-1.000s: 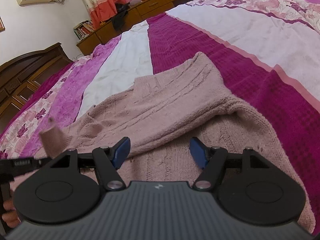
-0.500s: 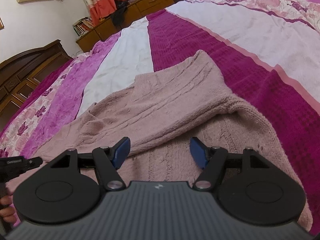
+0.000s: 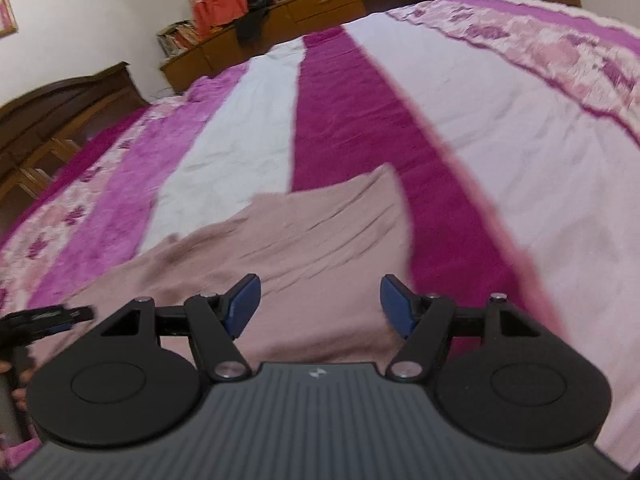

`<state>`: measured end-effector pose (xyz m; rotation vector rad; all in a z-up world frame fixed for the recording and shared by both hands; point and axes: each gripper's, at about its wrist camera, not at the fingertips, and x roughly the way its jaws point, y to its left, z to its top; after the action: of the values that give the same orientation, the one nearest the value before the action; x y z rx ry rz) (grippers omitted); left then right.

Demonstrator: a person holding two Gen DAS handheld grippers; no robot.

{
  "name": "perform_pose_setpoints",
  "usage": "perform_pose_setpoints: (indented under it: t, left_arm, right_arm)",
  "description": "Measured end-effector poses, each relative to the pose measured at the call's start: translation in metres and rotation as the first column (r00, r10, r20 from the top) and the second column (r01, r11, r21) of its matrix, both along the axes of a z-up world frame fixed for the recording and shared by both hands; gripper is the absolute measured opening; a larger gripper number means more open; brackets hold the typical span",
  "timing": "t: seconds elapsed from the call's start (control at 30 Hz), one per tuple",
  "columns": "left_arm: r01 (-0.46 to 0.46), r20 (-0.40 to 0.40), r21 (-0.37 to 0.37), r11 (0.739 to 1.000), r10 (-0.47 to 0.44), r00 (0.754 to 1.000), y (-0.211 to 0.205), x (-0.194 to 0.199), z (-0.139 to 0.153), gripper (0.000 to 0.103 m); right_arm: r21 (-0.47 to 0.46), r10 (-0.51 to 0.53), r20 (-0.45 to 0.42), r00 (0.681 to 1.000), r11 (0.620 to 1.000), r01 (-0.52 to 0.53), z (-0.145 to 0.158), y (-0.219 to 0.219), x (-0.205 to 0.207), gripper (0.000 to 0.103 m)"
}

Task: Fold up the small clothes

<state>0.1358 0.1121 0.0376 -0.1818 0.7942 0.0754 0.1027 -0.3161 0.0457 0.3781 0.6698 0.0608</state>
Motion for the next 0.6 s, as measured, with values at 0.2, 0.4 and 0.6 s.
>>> perform_pose_setpoints:
  t: [0.2,0.4,0.6]
  left_arm:
    - [0.039,0.006,0.031,0.999,-0.039,0.999,-0.009,0.005,-0.006,0.031]
    - [0.055,0.036,0.055,0.997,-0.057,0.998,-0.013,-0.003,0.002,0.007]
    - [0.012,0.106,0.015,1.000,-0.013,0.994,-0.007,-0.028,0.019,0.006]
  right_arm:
    - [-0.006,-0.036,-0.010,0.999,0.999,0.036,-0.009,-0.040,0.058,0.073]
    - [0.065,-0.017,-0.041,0.999,0.998,0.020,-0.032,-0.055,0.116,0.072]
    - [0.139,0.001,-0.038,0.999,0.990,0.004,-0.047,-0.054,0.136,0.071]
